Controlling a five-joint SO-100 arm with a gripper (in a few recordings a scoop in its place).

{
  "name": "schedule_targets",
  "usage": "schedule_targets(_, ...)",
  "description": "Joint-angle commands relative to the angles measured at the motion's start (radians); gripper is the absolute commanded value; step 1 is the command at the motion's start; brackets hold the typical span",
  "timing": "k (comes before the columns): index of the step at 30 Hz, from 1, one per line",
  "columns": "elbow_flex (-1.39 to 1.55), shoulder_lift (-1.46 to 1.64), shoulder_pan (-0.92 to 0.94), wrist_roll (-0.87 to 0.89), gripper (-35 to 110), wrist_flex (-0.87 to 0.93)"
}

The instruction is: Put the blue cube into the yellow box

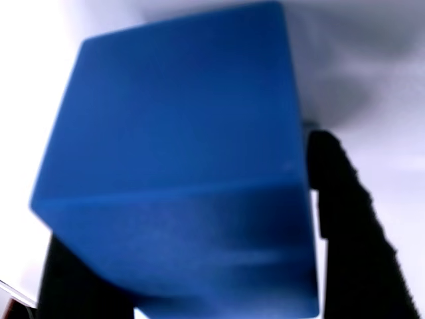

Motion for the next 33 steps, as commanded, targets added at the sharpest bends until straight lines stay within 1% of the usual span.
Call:
schedule_targets(1,-0.095,0.089,0.011,-0.048,13,0.018)
schedule_targets(8,-0.098,0.198,0.055,-0.232,7,0.071)
schedule_targets(16,-0.098,0.443,0.204,-0.456,5,0.121)
schedule_targets(24,-0.026,0.644,0.469,-0.638,5,0.101)
schedule_targets(31,0.161,0.799,0.798,-0.831,3,-0.072)
schedule_targets(33,0.190,0.821,0.887,-0.888,3,-0.097)
